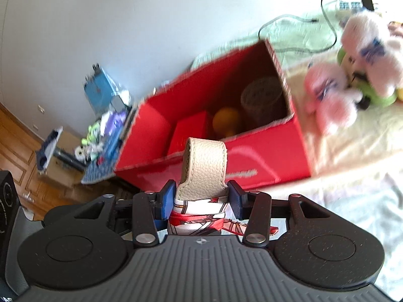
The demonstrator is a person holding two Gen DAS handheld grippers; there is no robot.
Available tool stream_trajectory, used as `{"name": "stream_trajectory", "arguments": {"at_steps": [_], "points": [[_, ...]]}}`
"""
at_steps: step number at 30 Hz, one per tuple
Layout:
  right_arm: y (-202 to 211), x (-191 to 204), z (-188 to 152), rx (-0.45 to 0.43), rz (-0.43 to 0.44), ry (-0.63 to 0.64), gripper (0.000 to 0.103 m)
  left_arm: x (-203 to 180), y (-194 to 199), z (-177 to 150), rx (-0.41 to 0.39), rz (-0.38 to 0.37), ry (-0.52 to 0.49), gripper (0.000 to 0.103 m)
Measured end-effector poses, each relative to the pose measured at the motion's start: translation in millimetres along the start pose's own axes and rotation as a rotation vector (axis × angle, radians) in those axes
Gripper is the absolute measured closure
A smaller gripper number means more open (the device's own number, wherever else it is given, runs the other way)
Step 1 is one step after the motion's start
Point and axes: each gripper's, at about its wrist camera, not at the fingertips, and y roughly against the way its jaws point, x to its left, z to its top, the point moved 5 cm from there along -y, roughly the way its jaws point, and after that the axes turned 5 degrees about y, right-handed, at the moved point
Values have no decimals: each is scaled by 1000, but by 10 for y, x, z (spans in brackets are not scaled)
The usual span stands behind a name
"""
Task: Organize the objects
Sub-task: 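Lift the strap item with the right gripper and carry it over the box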
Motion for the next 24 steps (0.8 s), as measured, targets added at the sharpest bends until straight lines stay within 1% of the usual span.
{"name": "stream_trajectory", "arguments": {"at_steps": [4, 8, 10, 13, 15, 18, 21, 24], "points": [[145, 23, 142, -55, 5, 5, 56, -25, 115, 178, -60, -14, -7, 75], [221, 66, 334, -107, 22, 21, 56, 50, 213, 384, -118, -21, 18, 75], [257, 59, 411, -123, 40, 29, 56, 105, 247, 488, -142, -12, 36, 75], [226, 81, 539, -133, 83, 25, 56, 223, 296, 610, -172, 21, 60, 75], [158, 121, 624, -137, 108, 28, 56, 308, 319, 669, -182, 47, 74, 75], [7, 195, 746, -133, 135, 48, 56, 452, 224, 792, -184, 85, 99, 75], [-166, 248, 843, -105, 159, 55, 56, 622, 150, 817, -176, 124, 129, 75], [-377, 261, 925, -55, 189, 37, 56, 800, 87, 821, -160, 164, 158, 75]]}}
